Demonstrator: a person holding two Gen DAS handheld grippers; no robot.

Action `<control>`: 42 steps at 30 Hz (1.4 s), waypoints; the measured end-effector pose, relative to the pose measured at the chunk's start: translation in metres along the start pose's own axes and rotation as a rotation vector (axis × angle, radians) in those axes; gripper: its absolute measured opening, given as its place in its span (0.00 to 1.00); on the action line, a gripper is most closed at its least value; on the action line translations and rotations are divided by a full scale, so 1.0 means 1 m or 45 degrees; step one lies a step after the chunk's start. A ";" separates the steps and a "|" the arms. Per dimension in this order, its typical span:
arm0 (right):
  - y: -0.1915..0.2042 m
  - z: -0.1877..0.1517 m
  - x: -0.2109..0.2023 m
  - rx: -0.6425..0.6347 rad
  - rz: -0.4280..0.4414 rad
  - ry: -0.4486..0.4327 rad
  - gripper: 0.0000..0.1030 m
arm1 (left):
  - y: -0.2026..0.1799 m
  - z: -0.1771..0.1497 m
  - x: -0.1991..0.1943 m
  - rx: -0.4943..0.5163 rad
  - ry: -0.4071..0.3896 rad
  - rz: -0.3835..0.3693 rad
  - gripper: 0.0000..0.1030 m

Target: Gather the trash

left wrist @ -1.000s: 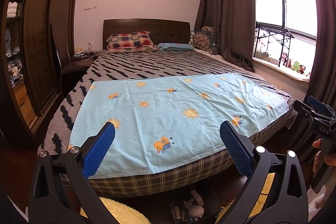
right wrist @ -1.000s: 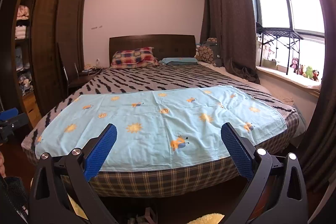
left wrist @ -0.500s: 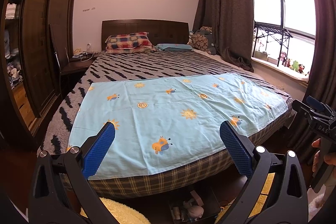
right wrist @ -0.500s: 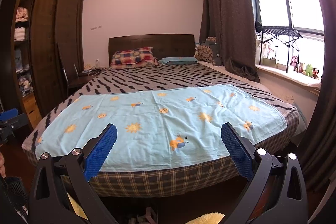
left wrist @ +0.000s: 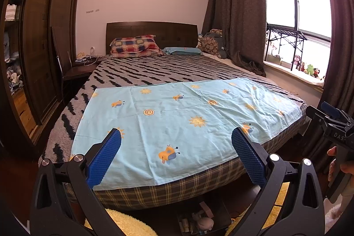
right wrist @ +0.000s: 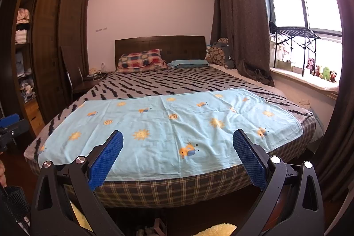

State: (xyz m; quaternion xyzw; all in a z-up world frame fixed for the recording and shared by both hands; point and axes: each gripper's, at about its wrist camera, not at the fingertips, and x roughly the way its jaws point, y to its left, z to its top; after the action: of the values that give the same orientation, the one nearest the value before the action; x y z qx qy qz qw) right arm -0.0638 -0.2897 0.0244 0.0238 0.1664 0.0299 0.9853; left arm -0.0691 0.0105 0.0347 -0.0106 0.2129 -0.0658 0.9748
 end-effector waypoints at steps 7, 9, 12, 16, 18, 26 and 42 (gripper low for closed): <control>0.000 0.000 -0.001 0.001 0.001 0.002 0.97 | 0.000 0.000 0.001 -0.004 0.003 -0.001 0.92; 0.000 0.000 -0.001 0.002 0.000 0.003 0.97 | 0.000 0.000 0.000 -0.002 0.003 -0.002 0.92; -0.001 0.000 -0.001 0.004 -0.001 0.008 0.97 | 0.000 0.000 0.000 -0.005 0.002 -0.005 0.92; -0.001 0.001 0.000 0.004 0.002 0.008 0.97 | 0.000 0.000 0.000 -0.006 0.003 -0.005 0.92; -0.001 0.001 0.000 0.003 0.001 0.009 0.97 | 0.000 0.000 0.000 -0.006 0.004 -0.005 0.92; 0.000 -0.001 0.002 -0.002 0.008 0.021 0.97 | -0.001 -0.002 0.001 -0.007 0.009 -0.006 0.92; 0.003 -0.003 0.006 -0.009 0.002 0.043 0.97 | -0.002 -0.004 0.001 -0.022 0.010 0.041 0.92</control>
State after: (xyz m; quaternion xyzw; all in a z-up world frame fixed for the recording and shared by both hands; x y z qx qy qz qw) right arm -0.0598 -0.2858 0.0194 0.0199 0.1829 0.0316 0.9824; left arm -0.0700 0.0082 0.0309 -0.0155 0.2176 -0.0484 0.9747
